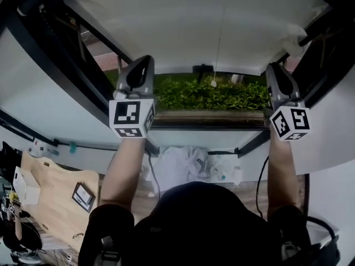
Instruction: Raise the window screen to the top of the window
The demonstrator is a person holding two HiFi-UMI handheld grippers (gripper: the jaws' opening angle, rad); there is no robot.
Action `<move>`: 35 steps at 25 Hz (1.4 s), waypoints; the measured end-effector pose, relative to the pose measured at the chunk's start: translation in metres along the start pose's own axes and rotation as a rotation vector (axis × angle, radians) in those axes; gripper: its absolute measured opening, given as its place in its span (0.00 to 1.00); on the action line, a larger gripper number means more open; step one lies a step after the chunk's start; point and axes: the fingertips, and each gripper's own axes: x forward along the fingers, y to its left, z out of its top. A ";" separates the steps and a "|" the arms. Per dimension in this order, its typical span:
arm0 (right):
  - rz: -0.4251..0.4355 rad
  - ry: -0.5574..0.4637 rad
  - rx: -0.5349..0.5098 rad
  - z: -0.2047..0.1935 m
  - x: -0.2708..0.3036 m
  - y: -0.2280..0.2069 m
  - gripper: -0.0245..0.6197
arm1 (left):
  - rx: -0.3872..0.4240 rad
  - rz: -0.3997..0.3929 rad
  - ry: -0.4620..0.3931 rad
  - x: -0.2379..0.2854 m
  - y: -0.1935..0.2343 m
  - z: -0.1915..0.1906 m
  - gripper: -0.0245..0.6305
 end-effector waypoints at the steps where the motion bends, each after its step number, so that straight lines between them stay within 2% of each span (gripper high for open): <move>1: 0.002 0.016 0.009 -0.008 -0.003 0.002 0.12 | -0.002 0.001 0.011 -0.003 -0.004 -0.008 0.05; 7: 0.002 0.088 0.013 -0.052 -0.025 0.015 0.11 | -0.020 -0.010 0.060 -0.025 -0.031 -0.049 0.05; 17: -0.023 0.205 0.079 -0.134 -0.071 0.031 0.04 | -0.076 -0.043 0.187 -0.061 -0.075 -0.140 0.05; 21: -0.054 0.277 0.139 -0.173 -0.099 0.032 0.04 | -0.076 -0.052 0.184 -0.077 -0.089 -0.164 0.05; 24: -0.051 0.328 0.148 -0.198 -0.114 0.035 0.04 | -0.122 -0.066 0.201 -0.086 -0.096 -0.183 0.05; 26: -0.042 0.350 0.131 -0.205 -0.121 0.038 0.04 | -0.146 -0.064 0.201 -0.091 -0.096 -0.191 0.05; 29: -0.046 0.360 0.108 -0.208 -0.128 0.037 0.04 | -0.116 -0.050 0.170 -0.093 -0.093 -0.186 0.05; 35: -0.077 0.333 0.153 -0.205 -0.128 0.032 0.04 | -0.118 -0.077 0.189 -0.092 -0.096 -0.189 0.05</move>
